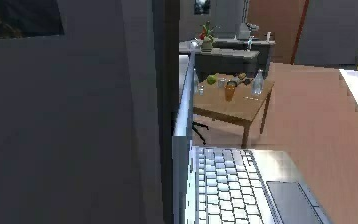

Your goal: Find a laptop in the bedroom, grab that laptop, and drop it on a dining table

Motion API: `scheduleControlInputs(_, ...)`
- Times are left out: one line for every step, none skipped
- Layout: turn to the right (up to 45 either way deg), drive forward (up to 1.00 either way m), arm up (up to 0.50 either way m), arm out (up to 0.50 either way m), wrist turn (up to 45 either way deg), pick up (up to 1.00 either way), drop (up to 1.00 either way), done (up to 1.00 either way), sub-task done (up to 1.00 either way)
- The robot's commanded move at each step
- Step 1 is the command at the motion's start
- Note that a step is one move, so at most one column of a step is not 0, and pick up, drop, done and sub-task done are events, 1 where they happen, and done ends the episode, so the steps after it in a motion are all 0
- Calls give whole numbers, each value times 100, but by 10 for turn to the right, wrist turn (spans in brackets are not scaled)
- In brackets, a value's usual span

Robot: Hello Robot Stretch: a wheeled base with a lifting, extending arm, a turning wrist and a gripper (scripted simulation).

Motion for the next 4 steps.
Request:
scheduleControlInputs(-450,0,0,0,0,0,0,0,0)
scheduleControlInputs(-120,0,0,0,0,0,0,0,0)
scheduleControlInputs(0,5,0,0,0,0,0,0,0)
scheduleControlInputs(450,0,0,0,0,0,0,0,0)
